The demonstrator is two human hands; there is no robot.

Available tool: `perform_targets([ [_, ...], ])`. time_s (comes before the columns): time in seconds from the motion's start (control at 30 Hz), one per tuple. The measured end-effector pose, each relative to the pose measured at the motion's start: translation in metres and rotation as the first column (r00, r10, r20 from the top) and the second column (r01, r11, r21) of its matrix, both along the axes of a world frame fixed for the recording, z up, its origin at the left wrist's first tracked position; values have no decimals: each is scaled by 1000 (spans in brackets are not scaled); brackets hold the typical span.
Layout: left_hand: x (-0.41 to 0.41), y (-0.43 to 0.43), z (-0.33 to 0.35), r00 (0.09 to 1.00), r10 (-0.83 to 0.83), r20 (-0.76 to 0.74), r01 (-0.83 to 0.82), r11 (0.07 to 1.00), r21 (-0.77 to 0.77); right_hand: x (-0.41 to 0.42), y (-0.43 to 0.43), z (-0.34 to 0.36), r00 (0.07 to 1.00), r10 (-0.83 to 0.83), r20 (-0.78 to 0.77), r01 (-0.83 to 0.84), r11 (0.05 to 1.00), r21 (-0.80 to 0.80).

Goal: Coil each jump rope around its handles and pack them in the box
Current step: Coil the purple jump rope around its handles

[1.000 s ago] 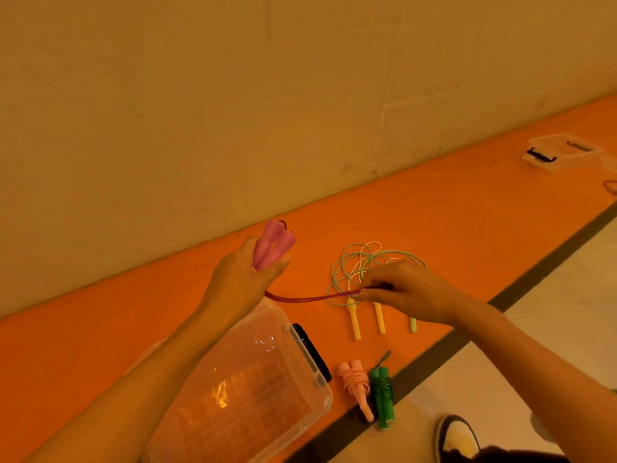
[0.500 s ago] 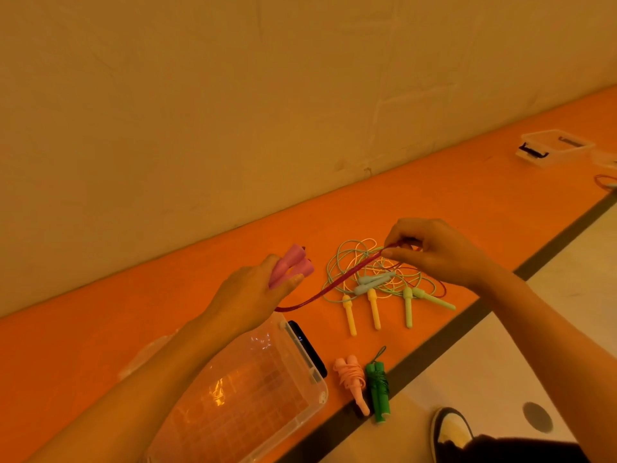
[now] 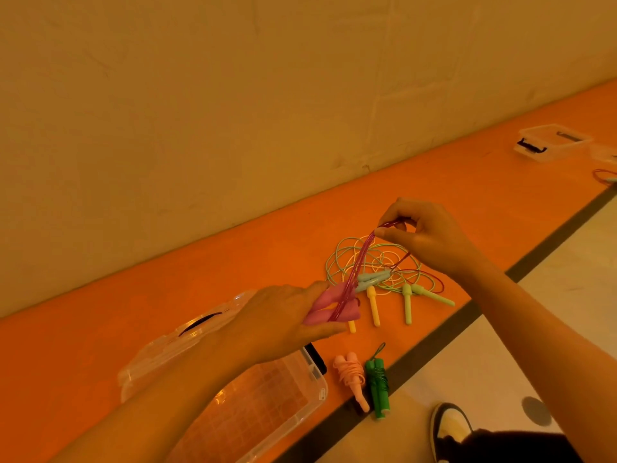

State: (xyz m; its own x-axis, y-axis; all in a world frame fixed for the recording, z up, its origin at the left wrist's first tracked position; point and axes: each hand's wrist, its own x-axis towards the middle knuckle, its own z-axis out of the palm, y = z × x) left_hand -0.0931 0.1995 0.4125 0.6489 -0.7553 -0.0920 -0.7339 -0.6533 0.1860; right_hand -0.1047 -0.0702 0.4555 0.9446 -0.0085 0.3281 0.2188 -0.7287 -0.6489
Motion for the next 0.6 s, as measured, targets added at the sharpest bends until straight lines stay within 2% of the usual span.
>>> perform_targets([
  [0.1,-6,-1,4,997,-69,23,69,998,3,2,8,-3,1000,-8,-20,8,1000,25],
  [0.23,-13,-3,6,982,-163,96,170,983,-71,6,18,-9,997,-6,-80,12,998,66],
  [0.4,-17,2,11,975,-106,194,140,976,-168,11,14,-20,967,31,-252,33,968,249],
  [0.5,-17,5,10,942,-214,258,245,965,-92,13,10,-29,928,131,-348,-21,953,303],
  [0.6,-10,11,3,921,-259,291,299,949,-102,14,13,-36,921,188,-340,-81,949,305],
])
